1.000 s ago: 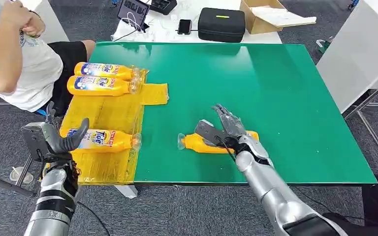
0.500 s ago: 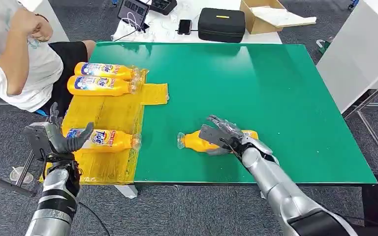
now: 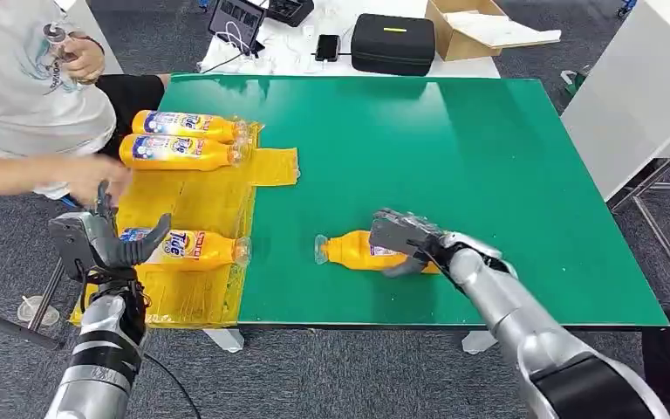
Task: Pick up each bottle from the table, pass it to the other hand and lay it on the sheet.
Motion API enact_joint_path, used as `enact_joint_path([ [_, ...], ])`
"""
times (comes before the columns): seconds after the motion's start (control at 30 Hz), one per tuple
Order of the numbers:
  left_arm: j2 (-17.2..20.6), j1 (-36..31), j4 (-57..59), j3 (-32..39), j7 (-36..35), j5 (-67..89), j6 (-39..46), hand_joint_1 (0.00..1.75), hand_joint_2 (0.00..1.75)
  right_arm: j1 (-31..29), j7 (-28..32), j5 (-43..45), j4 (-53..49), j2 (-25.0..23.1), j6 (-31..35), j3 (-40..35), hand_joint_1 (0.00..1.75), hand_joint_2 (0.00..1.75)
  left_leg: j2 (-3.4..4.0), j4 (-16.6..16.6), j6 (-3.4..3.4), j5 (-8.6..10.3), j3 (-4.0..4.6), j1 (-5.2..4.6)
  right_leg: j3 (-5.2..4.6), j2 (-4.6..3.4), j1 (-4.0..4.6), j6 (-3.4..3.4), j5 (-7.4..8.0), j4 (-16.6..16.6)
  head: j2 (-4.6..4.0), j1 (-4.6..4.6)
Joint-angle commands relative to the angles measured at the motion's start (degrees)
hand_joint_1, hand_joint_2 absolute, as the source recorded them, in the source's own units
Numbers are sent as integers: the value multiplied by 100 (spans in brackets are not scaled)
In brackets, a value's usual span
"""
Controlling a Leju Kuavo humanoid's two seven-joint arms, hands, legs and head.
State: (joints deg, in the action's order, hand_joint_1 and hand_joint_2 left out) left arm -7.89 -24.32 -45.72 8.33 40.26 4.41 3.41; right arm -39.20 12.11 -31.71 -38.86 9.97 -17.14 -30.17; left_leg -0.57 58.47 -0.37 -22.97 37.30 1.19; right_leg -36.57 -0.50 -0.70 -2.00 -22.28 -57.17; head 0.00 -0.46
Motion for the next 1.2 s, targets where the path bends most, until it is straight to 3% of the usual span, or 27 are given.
enact_joint_path([
  [0.03, -14, -307, 640, 27, -26, -123, -131, 0, 175, -440, -207, -52, 79, 595, -501, -1248, 0, 175, -2, 0, 7, -4, -11, -3, 14, 9, -1, 5, -5, -1, 0, 0],
  [0.47, -82, -364, 807, 106, -26, -220, -241, 0, 175, -652, -377, -57, 122, 628, -756, -1805, 0, 175, 1, 0, 8, -5, -17, -4, 17, 7, 0, 5, -7, 0, 0, 0],
  [0.77, -209, -453, 997, 118, -26, -249, -298, 0, 175, -599, -564, -88, 824, 125, -427, -2395, 0, 175, 7, -6, 6, -6, -28, 2, 28, 1, 6, 6, -4, 8, 0, 0],
  [0.8, -207, -452, 990, 112, -26, -245, -308, 0, 175, -598, -557, -71, 884, 91, -386, -2412, 10, 175, 11, -10, 9, -8, -42, 1, 41, 1, 7, 10, -6, 12, 0, -2],
  [0.87, -221, -457, 985, 119, -26, -266, -336, 0, 175, -547, -558, -78, 914, 31, -332, -2441, 150, 175, 5, -9, 8, -7, -40, 1, 39, 7, 7, 9, -7, 10, 0, 0],
  [0.9, -231, -463, 997, 112, -26, -264, -345, 0, 175, -501, -577, -75, 961, -26, -284, -2450, 173, 175, 5, -7, 5, -4, -32, 3, 31, 3, 7, 6, -4, 9, 0, -2],
  [1.1, -252, -406, 940, 128, -26, -319, -436, 0, 175, -154, -376, 331, 876, -90, 600, -1963, 175, 175, 0, -9, 6, -4, -46, 7, 48, 10, 12, 6, -4, 15, 0, 0],
  [1.2, -260, -325, 857, 217, -26, -487, -656, 0, 175, 402, -119, 873, -48, 12, 1567, -1021, 175, 175, 2, -8, 4, -8, -55, 6, 53, 9, 11, 6, -1, 14, 0, -2],
])
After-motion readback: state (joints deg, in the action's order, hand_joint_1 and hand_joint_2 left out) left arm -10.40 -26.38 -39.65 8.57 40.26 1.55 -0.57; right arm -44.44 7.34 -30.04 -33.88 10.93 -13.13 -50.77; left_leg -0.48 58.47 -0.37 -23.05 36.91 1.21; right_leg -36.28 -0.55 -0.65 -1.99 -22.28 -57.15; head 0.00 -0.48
